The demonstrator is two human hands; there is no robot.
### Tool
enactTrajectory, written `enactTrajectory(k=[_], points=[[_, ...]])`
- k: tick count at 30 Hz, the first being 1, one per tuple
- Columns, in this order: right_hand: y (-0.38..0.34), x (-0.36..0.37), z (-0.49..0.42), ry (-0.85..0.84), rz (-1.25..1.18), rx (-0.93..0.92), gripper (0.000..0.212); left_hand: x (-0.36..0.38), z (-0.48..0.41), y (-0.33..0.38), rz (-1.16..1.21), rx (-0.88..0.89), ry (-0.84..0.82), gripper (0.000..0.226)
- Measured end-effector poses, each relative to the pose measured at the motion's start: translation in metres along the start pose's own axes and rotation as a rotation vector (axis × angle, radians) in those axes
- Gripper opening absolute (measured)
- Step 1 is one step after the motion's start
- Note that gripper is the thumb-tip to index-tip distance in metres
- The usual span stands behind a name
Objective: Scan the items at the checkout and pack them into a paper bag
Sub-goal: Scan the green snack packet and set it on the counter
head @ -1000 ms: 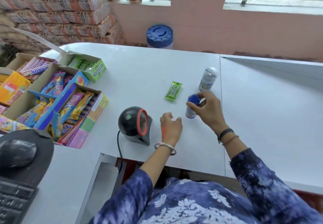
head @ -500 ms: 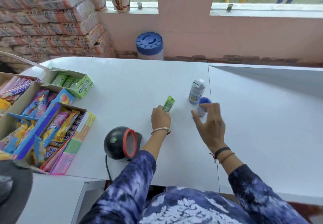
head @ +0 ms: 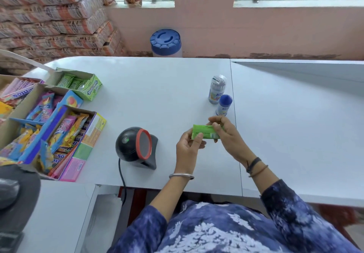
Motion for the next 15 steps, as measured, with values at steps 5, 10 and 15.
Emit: enactTrajectory(k=[5,10,15], points=[[-0.006,-0.009,0.012,0.049,-0.268,0.129,0.020,0.009,0.009,0.012,0.432,-0.118,0.071,0.011],[-0.008,0.003,0.026,-0.074,-0.172,0.094,0.007,0.018,0.029,0.005,0.211,-0.266,-0.001,0.013],[-0.020,-0.008,0.025,-0.062,0.035,-0.023,0.012,0.010,0.029,0.009,0.069,-0.134,0.015,0.021]])
Point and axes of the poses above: each hand's wrist, its own z-axis away from the middle knuckle, its own x-axis out of the palm, y = z × x, the point moved 1 cm from there along -z, towards the middle knuckle, and after that the axes turned 6 degrees about -x, right-handed, at the moved point
